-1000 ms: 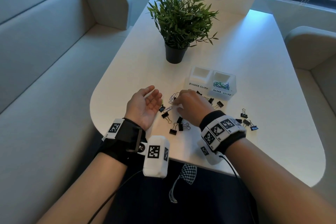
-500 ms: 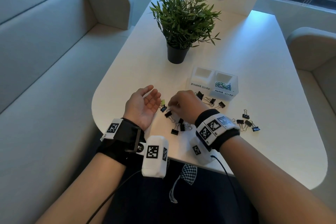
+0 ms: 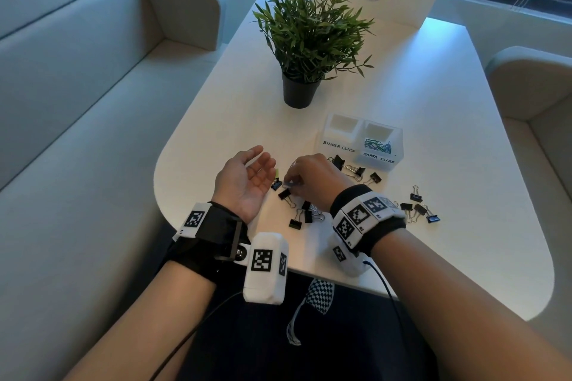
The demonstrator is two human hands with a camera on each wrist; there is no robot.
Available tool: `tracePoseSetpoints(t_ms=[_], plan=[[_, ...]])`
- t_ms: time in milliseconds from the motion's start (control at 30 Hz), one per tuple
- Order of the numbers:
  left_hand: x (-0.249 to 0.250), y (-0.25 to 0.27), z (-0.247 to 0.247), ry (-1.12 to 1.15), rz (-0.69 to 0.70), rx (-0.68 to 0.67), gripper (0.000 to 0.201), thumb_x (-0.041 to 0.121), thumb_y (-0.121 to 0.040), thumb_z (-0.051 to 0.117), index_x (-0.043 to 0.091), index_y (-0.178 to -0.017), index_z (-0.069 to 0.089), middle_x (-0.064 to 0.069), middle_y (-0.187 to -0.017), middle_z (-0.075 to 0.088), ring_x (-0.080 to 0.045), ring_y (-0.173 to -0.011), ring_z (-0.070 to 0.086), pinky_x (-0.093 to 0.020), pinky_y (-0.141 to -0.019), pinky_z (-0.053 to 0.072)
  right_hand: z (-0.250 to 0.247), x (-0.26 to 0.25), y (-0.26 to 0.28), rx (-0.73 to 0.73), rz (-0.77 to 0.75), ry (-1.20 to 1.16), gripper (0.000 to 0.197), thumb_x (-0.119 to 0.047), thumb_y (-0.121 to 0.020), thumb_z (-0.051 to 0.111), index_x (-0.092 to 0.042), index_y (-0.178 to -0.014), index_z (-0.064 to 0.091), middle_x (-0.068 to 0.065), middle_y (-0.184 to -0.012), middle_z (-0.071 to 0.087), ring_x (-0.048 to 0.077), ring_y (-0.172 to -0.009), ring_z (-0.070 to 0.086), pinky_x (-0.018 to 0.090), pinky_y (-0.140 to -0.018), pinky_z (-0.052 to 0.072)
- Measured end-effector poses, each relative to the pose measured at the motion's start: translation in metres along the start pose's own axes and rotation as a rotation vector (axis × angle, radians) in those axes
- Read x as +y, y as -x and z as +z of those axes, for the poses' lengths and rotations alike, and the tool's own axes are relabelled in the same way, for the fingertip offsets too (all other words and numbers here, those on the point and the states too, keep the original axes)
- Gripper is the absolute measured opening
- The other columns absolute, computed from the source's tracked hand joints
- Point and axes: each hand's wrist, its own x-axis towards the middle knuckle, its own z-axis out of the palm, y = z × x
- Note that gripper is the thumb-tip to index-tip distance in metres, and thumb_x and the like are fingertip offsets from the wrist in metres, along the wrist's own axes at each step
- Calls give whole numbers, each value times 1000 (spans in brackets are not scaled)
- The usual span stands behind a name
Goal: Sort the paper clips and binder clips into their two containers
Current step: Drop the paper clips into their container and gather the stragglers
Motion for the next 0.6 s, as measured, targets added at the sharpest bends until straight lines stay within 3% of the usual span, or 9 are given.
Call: tracePoseSetpoints(t_ms=[133,267,433,533,600], plan=[[-2,0,1,2,1,6,15,14,-93,48,8,-92,62,-8,-83,61,-19,-76,59,-25,-67,50,-3,-1,-2,-13,4,27,15,-11,-87,57,-13,-87,71,6,-90,67,20,-78,63,24,-69,52],[-3,-1,1,2,-3,6,15,14,-94,48,8,-92,62,-8,-83,61,-20,-77,60,-26,-69,51,-4,2,1,-18,15,42,16,-12,-90,54,-13,-92,70,7,-91,67,21,-77,63,27,-70,53],[-7,-1,7,-44,-12,-34,18,16,-95,47,7,-93,63,-11,-92,62,-22,-88,62,-30,-90,49,-25,5,2,247,94,-279,19,-12,-88,60,-15,-102,72,-5,-76,64,7,-66,60,11,-66,46],[-10,-3,13,1,-86,-126,31,25,-99,38,6,-100,62,-14,-104,63,-23,-99,61,-35,-103,43,-37,-6,-5,245,24,-364,18,-14,-83,65,-16,-99,73,-4,-76,69,-5,-58,59,8,-66,46],[-11,-6,16,87,-125,-161,38,29,-101,33,3,-102,61,-16,-108,64,-25,-104,60,-37,-103,43,-40,-8,-12,239,22,-377,20,-19,-84,66,-16,-103,73,-3,-83,71,-8,-61,60,11,-68,48]])
